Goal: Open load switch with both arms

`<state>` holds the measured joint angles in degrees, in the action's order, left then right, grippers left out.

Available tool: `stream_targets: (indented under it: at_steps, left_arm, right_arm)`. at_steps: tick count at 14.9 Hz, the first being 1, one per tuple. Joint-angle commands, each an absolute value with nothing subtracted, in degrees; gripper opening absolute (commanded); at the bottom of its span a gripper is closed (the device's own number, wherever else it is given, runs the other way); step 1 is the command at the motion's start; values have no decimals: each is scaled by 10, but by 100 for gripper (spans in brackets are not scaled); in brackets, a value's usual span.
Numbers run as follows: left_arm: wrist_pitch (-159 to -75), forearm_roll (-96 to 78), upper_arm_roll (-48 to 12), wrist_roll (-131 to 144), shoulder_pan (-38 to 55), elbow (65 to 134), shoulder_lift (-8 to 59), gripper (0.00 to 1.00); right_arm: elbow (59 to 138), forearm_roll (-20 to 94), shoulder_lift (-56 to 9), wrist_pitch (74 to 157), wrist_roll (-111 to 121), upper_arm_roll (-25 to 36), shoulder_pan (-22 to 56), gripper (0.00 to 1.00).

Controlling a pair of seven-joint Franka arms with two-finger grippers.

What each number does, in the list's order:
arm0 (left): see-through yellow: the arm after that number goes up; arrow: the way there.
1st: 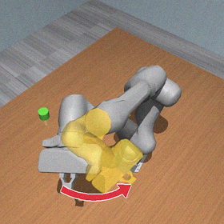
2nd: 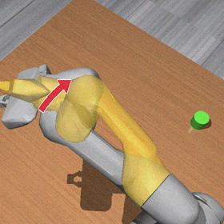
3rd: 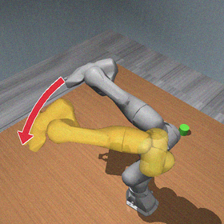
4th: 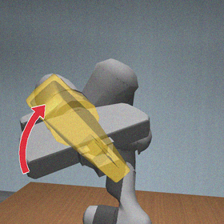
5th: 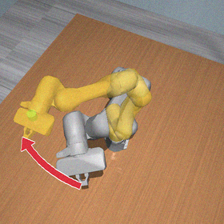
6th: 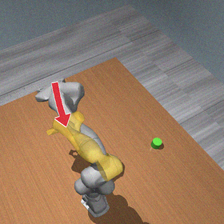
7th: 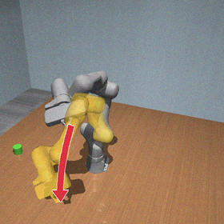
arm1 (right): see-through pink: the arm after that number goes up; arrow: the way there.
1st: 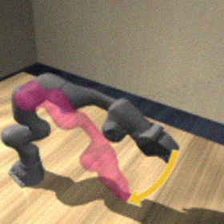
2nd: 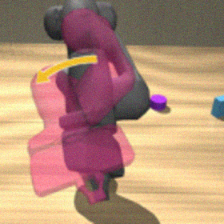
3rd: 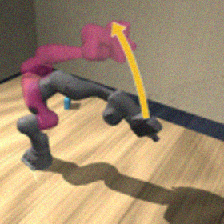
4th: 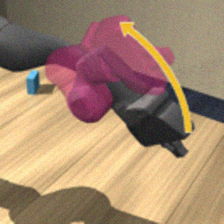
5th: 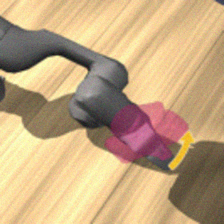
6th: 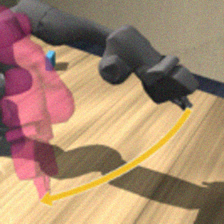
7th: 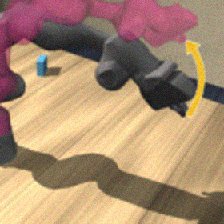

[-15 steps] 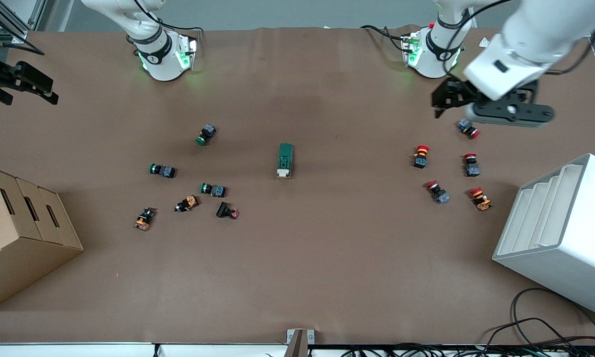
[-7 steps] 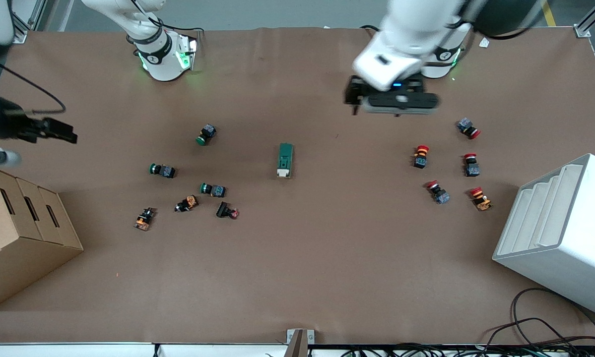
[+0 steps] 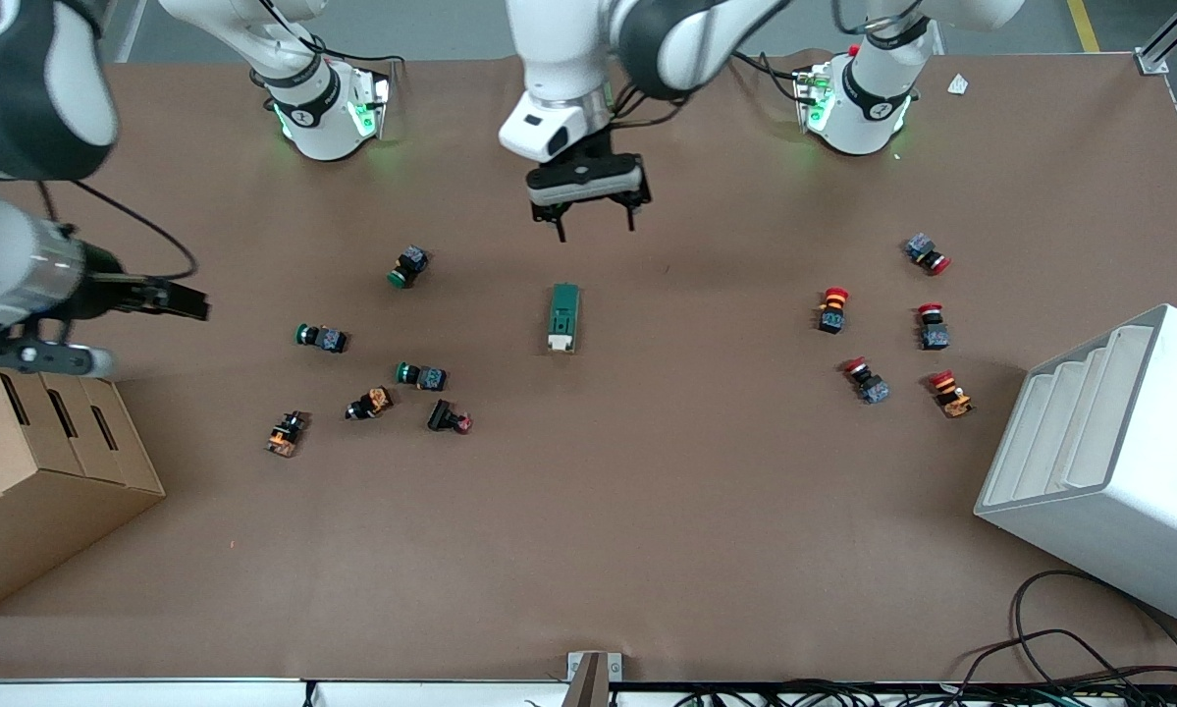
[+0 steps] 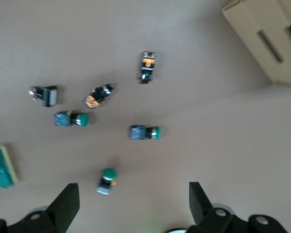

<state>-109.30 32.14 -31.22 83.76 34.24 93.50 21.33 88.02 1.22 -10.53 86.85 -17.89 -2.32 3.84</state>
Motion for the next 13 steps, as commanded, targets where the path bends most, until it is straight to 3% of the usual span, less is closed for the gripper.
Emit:
stream_targets:
  at_steps: [1,8,13]
  left_arm:
    - [-1097,383,-309,961,390,933,258,100]
    - [-1110,600,-312,1126,451,953,362,100]
    - [-1114,707,-312,1228,466,974,403,100]
  right_arm:
    - [873,34,-137,876,-326,-24,82,100]
    - [861,69,-240,936,-682,-24,208,100]
    - [781,91,-353,959,-907,-24,268,100]
